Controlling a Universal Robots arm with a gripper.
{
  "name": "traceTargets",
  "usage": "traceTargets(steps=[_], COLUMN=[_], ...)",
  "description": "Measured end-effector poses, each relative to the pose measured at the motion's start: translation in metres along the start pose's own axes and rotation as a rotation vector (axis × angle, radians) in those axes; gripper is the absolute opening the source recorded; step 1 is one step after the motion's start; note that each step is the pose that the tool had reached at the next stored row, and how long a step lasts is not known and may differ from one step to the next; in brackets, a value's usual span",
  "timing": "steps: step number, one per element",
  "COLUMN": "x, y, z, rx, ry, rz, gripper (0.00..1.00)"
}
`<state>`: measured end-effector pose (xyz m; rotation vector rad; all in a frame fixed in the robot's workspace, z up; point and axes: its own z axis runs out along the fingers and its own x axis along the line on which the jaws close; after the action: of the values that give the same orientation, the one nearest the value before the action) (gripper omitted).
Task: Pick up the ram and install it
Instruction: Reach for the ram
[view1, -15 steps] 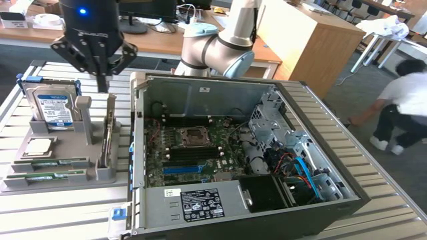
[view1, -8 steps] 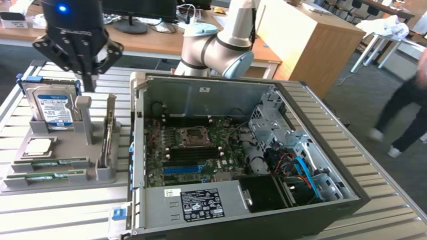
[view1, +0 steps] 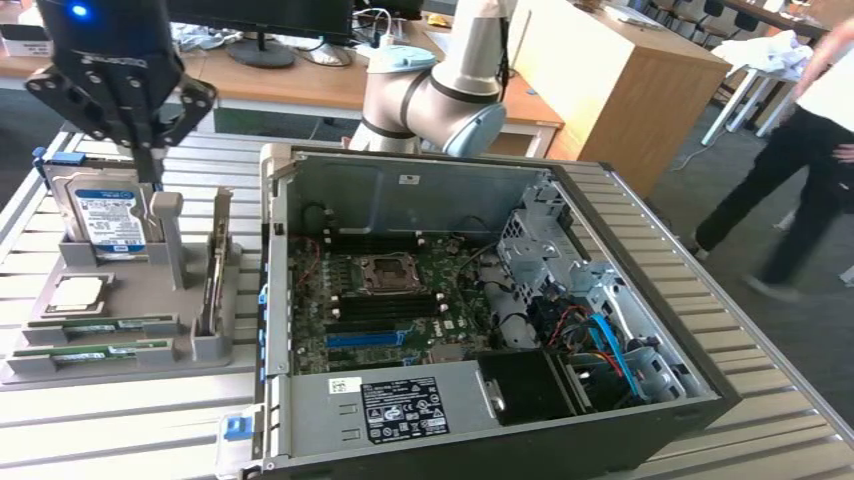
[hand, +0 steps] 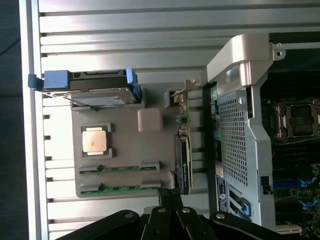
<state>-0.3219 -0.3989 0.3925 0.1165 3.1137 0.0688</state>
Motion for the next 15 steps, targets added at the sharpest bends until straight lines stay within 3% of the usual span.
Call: traceTargets(steps=[6, 15], x=[0.014, 0.016], y=[-0.0011, -0.0012], z=[-0.0003, -0.0003], rx=[0.0, 0.0], ry=[0.0, -0.0001], rz=[0.0, 0.0], gripper=[0.1, 0.1])
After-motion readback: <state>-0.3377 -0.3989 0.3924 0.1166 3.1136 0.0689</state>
